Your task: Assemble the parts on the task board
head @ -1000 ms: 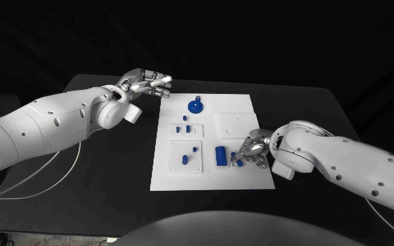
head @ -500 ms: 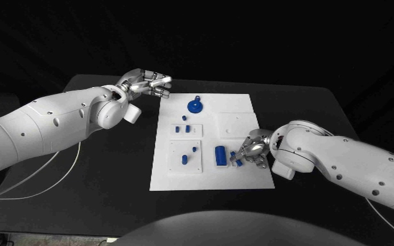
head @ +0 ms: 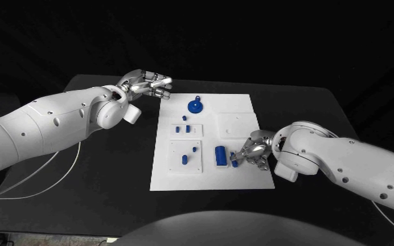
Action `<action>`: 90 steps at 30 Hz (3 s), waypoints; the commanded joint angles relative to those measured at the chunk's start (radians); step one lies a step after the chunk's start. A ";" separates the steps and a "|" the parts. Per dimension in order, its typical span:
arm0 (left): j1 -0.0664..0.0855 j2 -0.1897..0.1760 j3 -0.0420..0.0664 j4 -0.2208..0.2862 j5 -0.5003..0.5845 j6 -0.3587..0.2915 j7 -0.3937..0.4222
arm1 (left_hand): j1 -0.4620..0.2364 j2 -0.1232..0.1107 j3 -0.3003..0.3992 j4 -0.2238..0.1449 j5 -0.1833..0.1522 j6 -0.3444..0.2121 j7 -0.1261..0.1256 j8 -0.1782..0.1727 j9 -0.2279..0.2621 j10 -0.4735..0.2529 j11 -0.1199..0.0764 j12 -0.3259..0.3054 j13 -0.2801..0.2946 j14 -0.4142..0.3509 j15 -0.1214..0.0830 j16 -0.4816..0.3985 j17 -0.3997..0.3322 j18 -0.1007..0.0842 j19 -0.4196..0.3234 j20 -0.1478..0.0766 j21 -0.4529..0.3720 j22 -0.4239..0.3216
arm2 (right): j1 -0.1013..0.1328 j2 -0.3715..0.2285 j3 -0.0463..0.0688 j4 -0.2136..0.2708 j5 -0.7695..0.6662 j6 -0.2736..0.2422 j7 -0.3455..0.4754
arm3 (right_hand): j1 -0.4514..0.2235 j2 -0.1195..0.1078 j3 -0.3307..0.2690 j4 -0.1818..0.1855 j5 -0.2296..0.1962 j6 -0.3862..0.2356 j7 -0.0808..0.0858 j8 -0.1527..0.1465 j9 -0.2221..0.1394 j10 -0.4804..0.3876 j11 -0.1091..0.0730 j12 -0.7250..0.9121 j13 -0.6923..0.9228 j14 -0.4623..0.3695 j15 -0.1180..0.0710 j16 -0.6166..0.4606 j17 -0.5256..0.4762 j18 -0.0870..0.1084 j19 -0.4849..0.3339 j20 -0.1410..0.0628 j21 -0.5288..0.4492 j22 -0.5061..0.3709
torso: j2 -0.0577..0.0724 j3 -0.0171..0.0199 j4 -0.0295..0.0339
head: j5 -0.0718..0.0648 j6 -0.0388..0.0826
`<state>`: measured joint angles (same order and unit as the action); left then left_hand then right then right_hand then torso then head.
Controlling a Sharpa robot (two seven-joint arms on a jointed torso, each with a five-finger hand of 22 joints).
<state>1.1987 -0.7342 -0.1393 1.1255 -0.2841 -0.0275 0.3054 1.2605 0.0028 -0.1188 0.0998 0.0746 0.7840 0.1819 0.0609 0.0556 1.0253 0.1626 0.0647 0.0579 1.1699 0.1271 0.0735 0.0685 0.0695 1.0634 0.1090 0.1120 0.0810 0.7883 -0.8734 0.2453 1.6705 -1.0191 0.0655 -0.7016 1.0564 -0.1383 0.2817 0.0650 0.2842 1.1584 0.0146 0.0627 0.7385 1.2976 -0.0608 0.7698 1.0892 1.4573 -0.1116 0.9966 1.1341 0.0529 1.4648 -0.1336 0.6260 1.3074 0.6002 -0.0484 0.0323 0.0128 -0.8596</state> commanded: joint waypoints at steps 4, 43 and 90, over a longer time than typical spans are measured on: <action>-0.001 0.004 0.000 -0.004 -0.006 0.022 -0.004 | 0.001 0.013 -0.003 -0.009 0.005 -0.005 -0.001 -0.006 -0.001 -0.006 -0.002 0.001 0.001 -0.007 0.000 -0.001 0.002 0.002 -0.003 0.005 -0.004 0.000 | -0.001 -0.006 0.000 0.012 -0.016 0.014 -0.014 | -0.003 -0.010 -0.005 0.010 -0.023 0.006 0.002 0.002 0.003 0.000 0.007 0.000 -0.002 0.002 0.004 -0.006 -0.003 0.009 0.051 0.005 -0.007 0.067 | 0.002 -0.0002 0.0006 | -0.001 0.002; -0.001 0.000 -0.002 -0.005 -0.013 0.027 -0.008 | 0.000 0.015 -0.008 -0.017 0.004 -0.008 -0.001 -0.006 -0.001 -0.008 -0.001 0.001 0.001 -0.008 0.001 -0.001 0.002 0.002 -0.003 0.005 -0.004 0.000 | -0.004 -0.044 0.003 0.036 -0.058 0.116 0.013 | 0.093 0.079 -0.279 -0.066 -0.040 0.015 0.003 0.001 0.007 -0.001 0.008 0.001 -0.008 0.003 0.005 -0.006 0.001 0.008 0.051 0.006 -0.008 0.070 | 0.001 -0.0007 0.0014 | -0.002 -0.009; -0.001 0.001 -0.003 -0.013 -0.012 0.021 -0.009 | 0.001 0.010 -0.002 -0.008 0.004 -0.009 0.000 -0.006 -0.001 -0.008 -0.001 0.001 0.001 -0.006 0.000 0.000 0.002 0.002 -0.003 0.005 -0.004 0.000 | -0.004 -0.018 0.011 0.005 -0.098 0.000 0.027 | -0.007 0.009 0.168 -0.092 -0.130 0.036 -0.014 0.002 0.018 0.014 -0.004 0.009 0.006 0.005 -0.004 -0.003 0.008 0.001 0.053 -0.004 0.011 0.071 | 0.000 0.0001 0.0001 | -0.005 -0.009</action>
<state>1.1987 -0.7345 -0.1424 1.1115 -0.2957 -0.0135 0.2897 1.2606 0.0106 -0.1232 0.0906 0.0745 0.7769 0.1821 0.0609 0.0557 1.0229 0.1600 0.0647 0.0579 1.1699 0.1271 0.0735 0.0688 0.0694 1.0633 0.1090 0.1120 0.0811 0.7853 -0.8903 0.2556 1.6725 -1.1125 0.1005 -0.6934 1.0567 -0.1292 0.4445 -0.0276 0.1550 1.1894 0.0003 0.0627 0.7544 1.3047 -0.0680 0.7767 1.0968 1.4596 -0.1138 0.9892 1.1437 0.0528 1.4648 -0.1335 0.6351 1.3073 0.6003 -0.0484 0.0323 0.0097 -0.8676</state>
